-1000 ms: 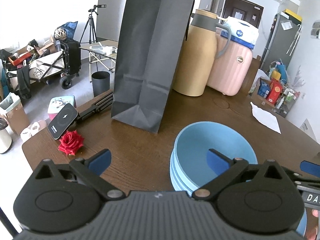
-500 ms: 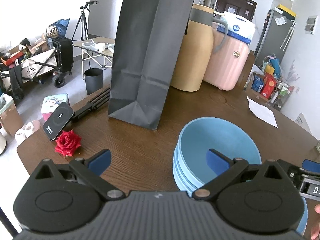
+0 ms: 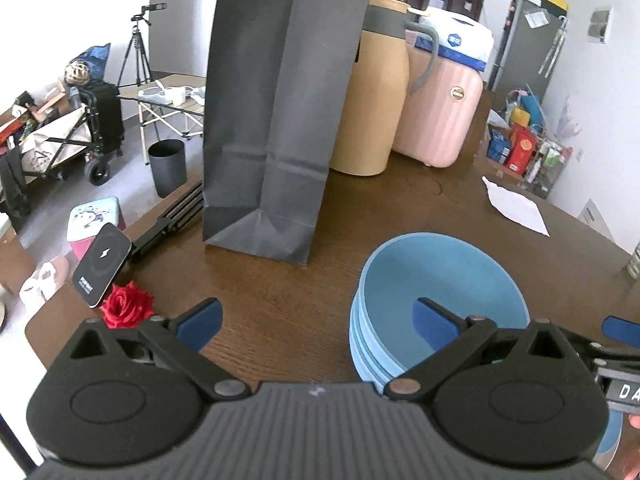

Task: Organize plates and bowls
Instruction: 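Move both grippers to opposite sides of the stacked blue bowls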

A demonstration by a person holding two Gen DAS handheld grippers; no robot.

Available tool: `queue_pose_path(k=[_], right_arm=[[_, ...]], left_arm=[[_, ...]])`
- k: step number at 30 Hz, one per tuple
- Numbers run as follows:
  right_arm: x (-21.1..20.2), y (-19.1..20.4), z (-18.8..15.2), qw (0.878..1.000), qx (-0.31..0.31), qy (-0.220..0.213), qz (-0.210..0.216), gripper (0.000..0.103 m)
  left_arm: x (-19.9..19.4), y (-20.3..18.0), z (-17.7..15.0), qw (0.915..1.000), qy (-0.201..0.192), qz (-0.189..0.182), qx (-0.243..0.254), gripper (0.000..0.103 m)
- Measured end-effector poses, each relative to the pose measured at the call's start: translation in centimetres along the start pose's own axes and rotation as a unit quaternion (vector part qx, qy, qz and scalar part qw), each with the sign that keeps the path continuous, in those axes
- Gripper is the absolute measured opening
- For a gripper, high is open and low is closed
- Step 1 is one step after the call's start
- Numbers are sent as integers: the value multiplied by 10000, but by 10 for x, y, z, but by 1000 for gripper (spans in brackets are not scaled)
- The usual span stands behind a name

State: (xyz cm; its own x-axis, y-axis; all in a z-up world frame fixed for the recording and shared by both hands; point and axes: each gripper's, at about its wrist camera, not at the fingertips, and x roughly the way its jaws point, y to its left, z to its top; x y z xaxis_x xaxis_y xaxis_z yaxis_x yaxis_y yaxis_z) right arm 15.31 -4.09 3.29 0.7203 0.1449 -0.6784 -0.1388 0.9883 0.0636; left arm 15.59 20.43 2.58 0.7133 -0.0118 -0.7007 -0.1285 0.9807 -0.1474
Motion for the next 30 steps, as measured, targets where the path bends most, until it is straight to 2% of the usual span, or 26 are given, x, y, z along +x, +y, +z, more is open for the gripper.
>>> queue_pose_path(k=[17, 27, 30], right_arm=[[22, 13, 6, 9998, 89, 136, -150, 103], [51, 15, 11, 9990, 140, 400, -113, 103], [61, 17, 12, 9985, 140, 519, -103, 99]], left_arm=[[28, 6, 16, 9992, 240, -240, 212, 103], [55, 4, 22, 9977, 520, -293, 332, 103], [62, 3, 22, 9971, 587, -313, 357, 103]])
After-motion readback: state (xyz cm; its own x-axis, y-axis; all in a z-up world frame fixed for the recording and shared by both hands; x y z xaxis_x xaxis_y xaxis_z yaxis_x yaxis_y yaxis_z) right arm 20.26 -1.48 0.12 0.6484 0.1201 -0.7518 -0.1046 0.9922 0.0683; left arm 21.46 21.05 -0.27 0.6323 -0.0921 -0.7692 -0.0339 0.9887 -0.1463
